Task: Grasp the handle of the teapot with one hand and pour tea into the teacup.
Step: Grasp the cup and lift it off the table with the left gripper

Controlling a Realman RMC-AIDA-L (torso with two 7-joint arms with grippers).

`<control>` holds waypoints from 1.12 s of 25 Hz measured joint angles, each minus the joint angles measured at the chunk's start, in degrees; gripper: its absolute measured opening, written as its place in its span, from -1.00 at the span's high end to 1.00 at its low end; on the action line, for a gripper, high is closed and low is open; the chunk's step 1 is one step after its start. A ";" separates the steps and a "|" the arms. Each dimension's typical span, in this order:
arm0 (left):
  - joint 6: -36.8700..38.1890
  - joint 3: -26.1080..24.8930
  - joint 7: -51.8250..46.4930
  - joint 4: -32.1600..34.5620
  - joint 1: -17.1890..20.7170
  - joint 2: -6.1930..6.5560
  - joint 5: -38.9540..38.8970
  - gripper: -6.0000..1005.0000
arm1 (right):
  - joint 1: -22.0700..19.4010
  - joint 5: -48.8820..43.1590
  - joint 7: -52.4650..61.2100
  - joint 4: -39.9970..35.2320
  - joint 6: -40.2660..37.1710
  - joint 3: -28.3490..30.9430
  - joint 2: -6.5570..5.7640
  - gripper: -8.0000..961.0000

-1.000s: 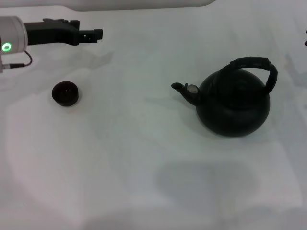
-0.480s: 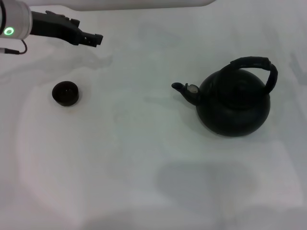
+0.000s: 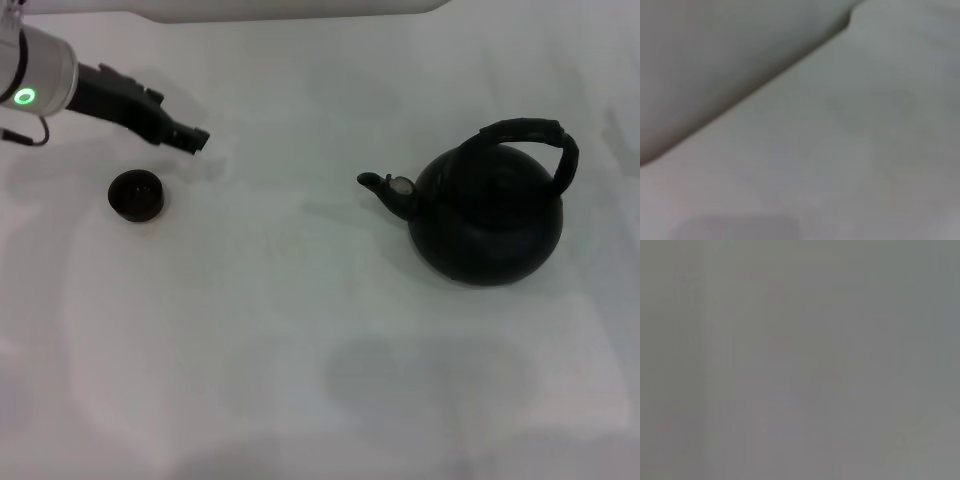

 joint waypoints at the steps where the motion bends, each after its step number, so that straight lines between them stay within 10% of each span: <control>1: 0.90 -0.01 -0.32 0.13 0.00 -0.04 0.52 -0.72 | 0.01 0.00 0.00 0.02 0.05 0.00 0.01 -0.78; 28: 4.23 -0.16 -3.07 2.07 1.51 -1.93 9.01 -0.72 | 0.04 -0.01 0.00 0.06 0.27 0.00 -0.04 -0.78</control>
